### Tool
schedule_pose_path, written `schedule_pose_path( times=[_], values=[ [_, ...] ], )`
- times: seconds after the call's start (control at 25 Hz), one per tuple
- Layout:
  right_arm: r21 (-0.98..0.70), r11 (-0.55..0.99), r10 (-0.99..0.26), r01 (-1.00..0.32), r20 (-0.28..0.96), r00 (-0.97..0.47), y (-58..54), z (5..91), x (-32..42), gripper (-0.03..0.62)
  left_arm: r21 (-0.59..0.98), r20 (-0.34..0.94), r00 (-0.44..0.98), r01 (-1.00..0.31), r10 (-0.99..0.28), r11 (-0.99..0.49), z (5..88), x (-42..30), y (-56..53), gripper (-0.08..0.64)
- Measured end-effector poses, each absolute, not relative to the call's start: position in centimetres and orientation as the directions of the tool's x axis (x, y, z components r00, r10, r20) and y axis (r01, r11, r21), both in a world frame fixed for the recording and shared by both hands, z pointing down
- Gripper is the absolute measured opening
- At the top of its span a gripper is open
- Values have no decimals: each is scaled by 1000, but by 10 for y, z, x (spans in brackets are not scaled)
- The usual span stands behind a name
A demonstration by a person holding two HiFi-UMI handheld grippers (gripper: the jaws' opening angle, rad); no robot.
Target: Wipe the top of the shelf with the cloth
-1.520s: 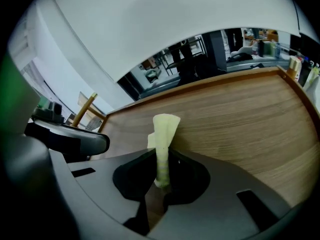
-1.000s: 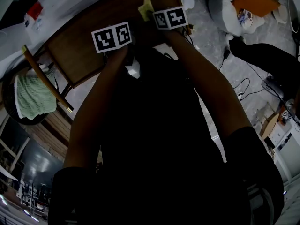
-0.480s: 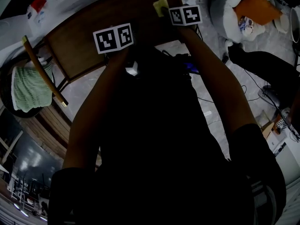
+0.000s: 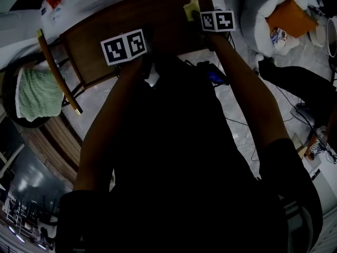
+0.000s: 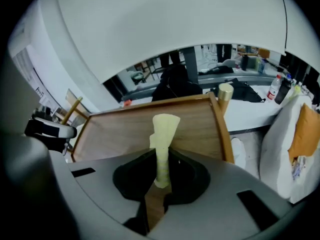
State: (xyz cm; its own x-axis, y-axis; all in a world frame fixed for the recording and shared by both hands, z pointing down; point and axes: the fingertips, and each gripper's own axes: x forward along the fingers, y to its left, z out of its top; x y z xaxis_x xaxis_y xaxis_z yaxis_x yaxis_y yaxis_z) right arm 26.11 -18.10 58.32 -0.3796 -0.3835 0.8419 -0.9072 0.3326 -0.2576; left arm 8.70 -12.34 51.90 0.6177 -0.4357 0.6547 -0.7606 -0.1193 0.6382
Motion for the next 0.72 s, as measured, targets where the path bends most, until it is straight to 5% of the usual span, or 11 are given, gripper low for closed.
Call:
schedule_pose_path(
  times=[0.4, 0.72],
  values=[
    [-431, 551, -337, -715, 668, -663, -176, 515, 41, 48, 603, 654, 549, -794, -521, -80, 482, -47, -114, 11],
    [-514, 614, -206, -600, 629, -750, -125, 531, -113, 48, 541, 698, 453, -841, -554, -6, 471, -160, -83, 11]
  ],
)
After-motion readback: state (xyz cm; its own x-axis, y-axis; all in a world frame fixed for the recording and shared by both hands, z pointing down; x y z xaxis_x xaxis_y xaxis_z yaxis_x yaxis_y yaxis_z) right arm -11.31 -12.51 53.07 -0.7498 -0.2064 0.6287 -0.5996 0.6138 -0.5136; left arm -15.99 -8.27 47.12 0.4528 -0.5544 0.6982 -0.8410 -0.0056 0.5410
